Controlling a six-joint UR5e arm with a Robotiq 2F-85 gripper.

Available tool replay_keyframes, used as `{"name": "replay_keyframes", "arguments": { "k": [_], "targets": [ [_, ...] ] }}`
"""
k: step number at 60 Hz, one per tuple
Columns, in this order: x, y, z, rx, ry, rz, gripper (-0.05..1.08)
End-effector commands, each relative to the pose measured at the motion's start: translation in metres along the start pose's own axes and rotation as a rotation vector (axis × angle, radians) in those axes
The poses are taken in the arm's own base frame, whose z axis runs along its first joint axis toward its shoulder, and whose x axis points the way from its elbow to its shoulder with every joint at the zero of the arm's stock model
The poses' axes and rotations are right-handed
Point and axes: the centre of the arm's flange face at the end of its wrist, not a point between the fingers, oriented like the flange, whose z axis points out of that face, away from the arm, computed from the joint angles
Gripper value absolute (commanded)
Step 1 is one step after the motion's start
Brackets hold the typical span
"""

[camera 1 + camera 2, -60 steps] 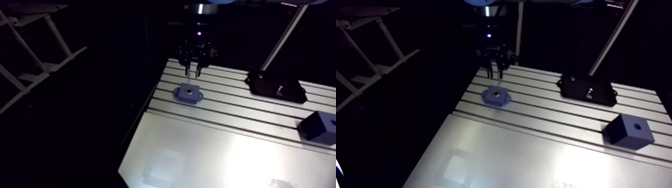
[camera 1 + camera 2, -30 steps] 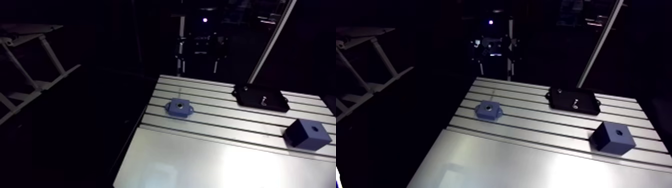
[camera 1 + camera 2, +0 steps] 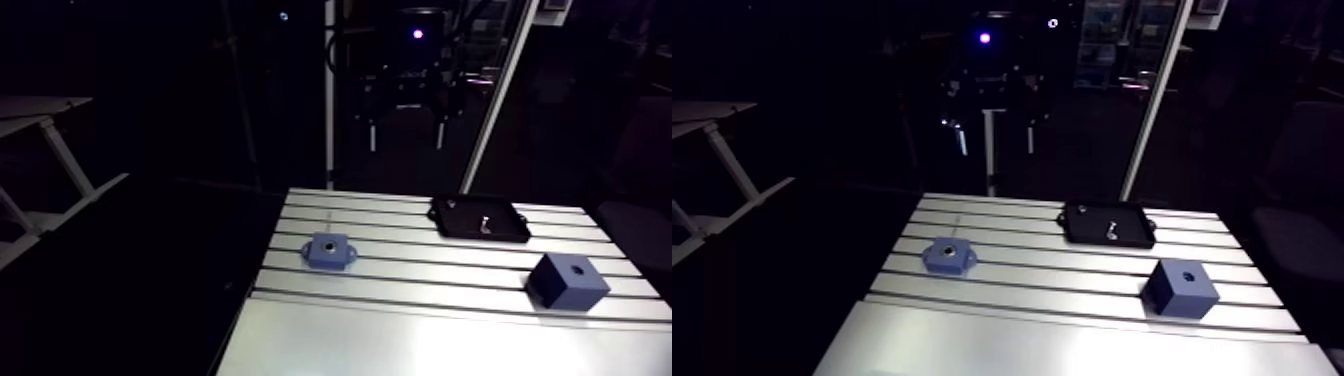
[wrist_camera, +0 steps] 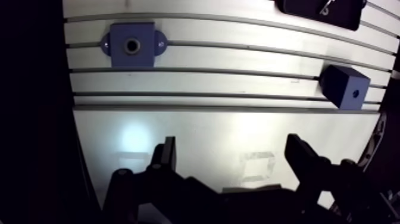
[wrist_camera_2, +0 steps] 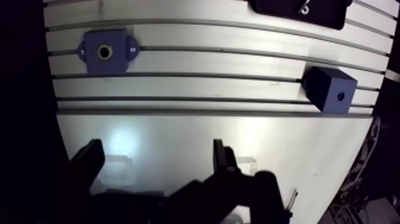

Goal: Pick up the bearing and press it into the housing until flush.

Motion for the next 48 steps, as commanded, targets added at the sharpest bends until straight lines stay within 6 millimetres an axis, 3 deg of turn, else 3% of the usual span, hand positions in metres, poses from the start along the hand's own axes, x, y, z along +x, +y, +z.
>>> {"name": "replay_keyframes", "arguments": {
  "k": [1,18,48],
  "targets": [
    [-0.044,0.084,-0.067,0.016,0.071,0.075,0.01],
    [-0.033,0.092,-0.074,0.040,0.142,0.100,0.01],
    [-0.028,0.089,-0.072,0.083,0.146,0.096,0.01]
  ]
}}
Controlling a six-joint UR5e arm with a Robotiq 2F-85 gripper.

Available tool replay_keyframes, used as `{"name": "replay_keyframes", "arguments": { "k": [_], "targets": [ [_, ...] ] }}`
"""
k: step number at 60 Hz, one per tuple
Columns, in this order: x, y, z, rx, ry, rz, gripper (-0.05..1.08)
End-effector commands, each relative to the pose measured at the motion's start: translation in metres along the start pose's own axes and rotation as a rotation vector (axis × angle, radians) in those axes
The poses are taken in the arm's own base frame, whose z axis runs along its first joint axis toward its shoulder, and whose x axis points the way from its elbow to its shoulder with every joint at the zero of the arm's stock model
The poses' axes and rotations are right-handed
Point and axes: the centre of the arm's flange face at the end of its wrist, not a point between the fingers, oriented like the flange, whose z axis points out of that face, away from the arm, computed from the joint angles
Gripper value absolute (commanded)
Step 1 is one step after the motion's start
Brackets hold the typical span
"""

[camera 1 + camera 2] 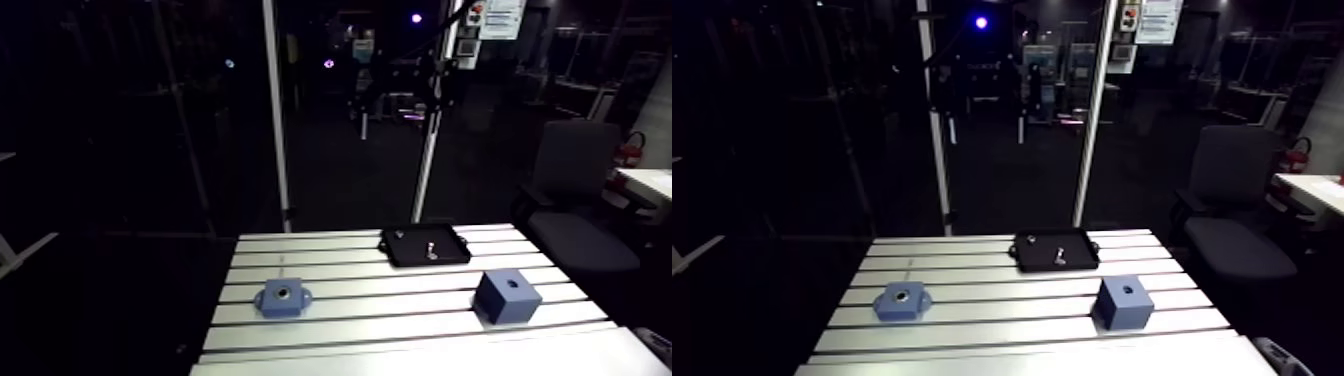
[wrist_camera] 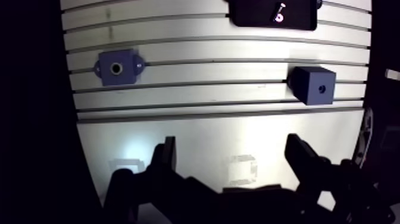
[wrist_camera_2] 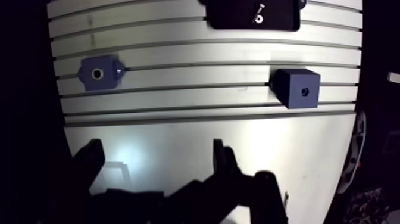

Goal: Pick up the bearing and press it into the housing until flush.

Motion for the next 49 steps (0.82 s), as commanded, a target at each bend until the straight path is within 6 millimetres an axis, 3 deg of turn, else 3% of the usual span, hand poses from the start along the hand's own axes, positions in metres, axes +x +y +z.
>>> {"name": "replay_keyframes", "arguments": {
  "k": [1,49],
  "targets": [
    [0.0011,0.0013,-0.0021,0.011,0.010,0.003,0.01],
    [0.0027,0.0017,-0.0105,0.010,0.028,0.006,0.01]
  ]
}}
